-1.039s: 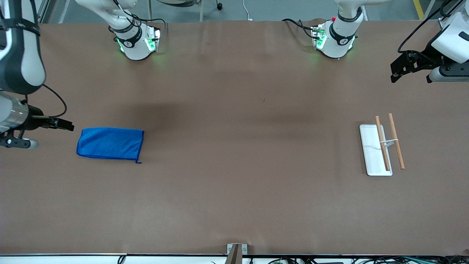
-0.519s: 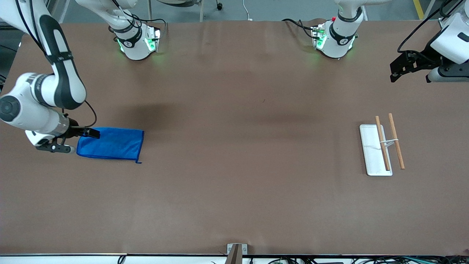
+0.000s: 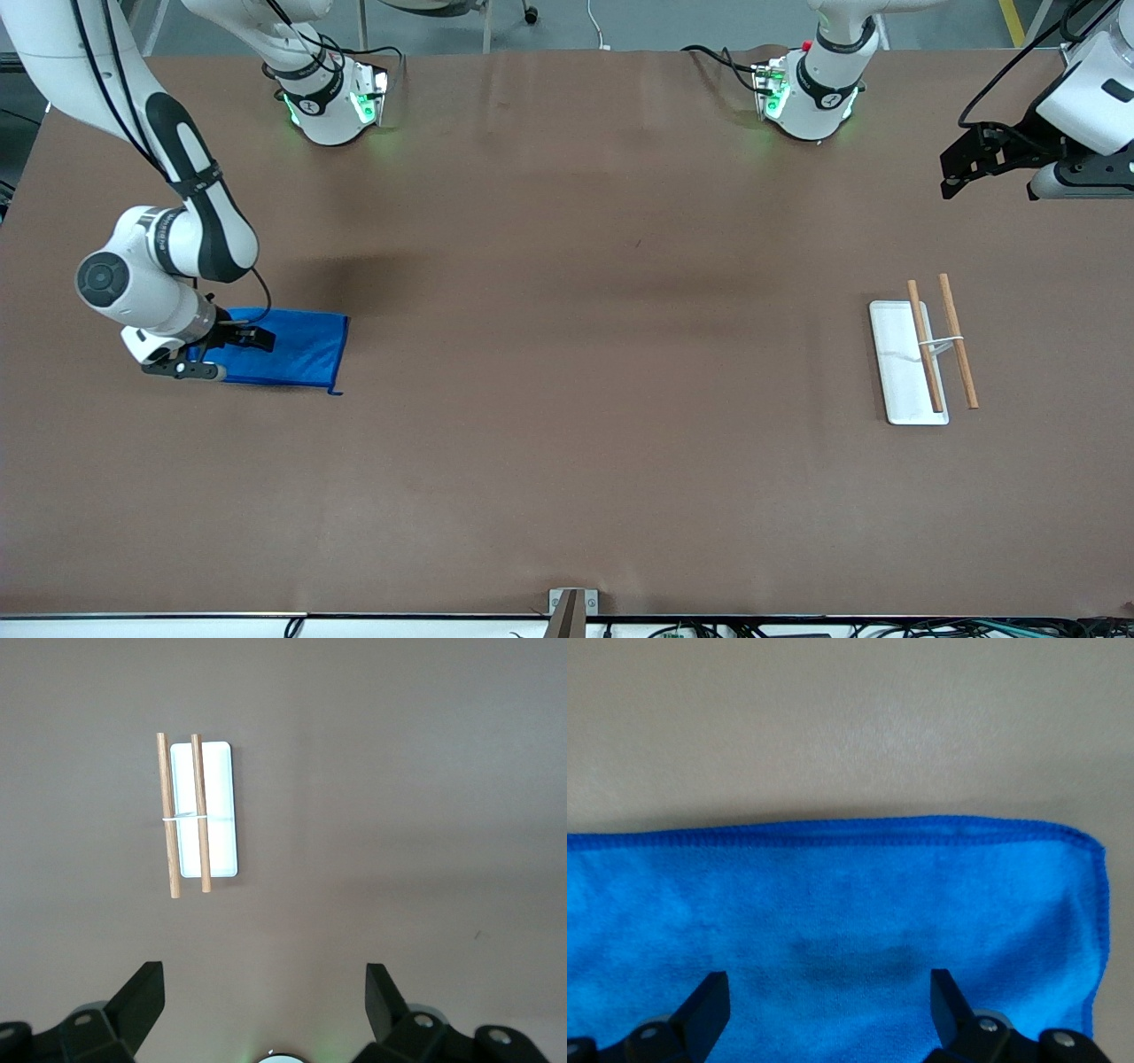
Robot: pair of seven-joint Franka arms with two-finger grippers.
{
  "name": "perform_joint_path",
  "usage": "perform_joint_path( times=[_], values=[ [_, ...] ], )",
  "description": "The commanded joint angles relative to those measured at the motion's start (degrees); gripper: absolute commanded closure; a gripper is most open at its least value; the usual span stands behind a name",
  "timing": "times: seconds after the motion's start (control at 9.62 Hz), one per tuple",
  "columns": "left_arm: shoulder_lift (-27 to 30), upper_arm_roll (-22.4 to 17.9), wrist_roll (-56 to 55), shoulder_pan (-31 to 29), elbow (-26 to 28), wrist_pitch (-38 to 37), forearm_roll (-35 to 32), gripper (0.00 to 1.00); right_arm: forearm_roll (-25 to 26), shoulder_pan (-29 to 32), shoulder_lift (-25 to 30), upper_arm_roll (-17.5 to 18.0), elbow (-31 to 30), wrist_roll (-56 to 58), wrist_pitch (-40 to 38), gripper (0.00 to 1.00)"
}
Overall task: Right arm passes towel to left arm to hang
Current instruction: 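Reach the right gripper down to the edge of the blue towel, then close the right gripper on the towel edge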
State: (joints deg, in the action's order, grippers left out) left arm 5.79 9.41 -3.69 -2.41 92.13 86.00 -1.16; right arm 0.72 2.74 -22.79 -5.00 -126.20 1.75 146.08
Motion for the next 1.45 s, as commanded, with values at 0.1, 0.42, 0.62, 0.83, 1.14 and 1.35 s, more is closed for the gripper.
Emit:
perform_joint_path(
  times=[0.1,0.42,0.62,0.83,1.14,1.35],
  values=[
    [-1.3,0.2,0.3,0.0,0.2,-0.7,-0.4,0.00,-0.5,-0.2,-0.7,-0.1,-1.4,-0.5,3.1,0.05],
    [-1.3,0.3,0.3,0.0,0.2,-0.7,-0.4,0.00,-0.5,-0.2,-1.2,-0.1,-1.4,-0.4,3.3,0.21],
    [-1.4,0.3,0.4,0.0,0.1,-0.7,-0.4,0.00,-0.5,-0.2,-1.7,-0.1,-1.4,-0.4,3.7,0.28],
    [-1.4,0.3,0.4,0.0,0.1,-0.6,-0.4,0.00,-0.5,-0.2,-2.3,-0.1,-1.5,-0.4,4.4,0.42],
    [-1.4,0.3,0.4,0.3,0.1,-0.5,-0.4,0.00,-0.5,-0.4,-2.3,-0.1,-1.3,-1.0,3.8,0.76],
    [-1.5,0.3,0.4,0.4,0.1,-0.4,-0.4,0.00,-0.5,-0.5,-1.8,0.0,-0.4,-1.2,0.7,1.00]
  ],
)
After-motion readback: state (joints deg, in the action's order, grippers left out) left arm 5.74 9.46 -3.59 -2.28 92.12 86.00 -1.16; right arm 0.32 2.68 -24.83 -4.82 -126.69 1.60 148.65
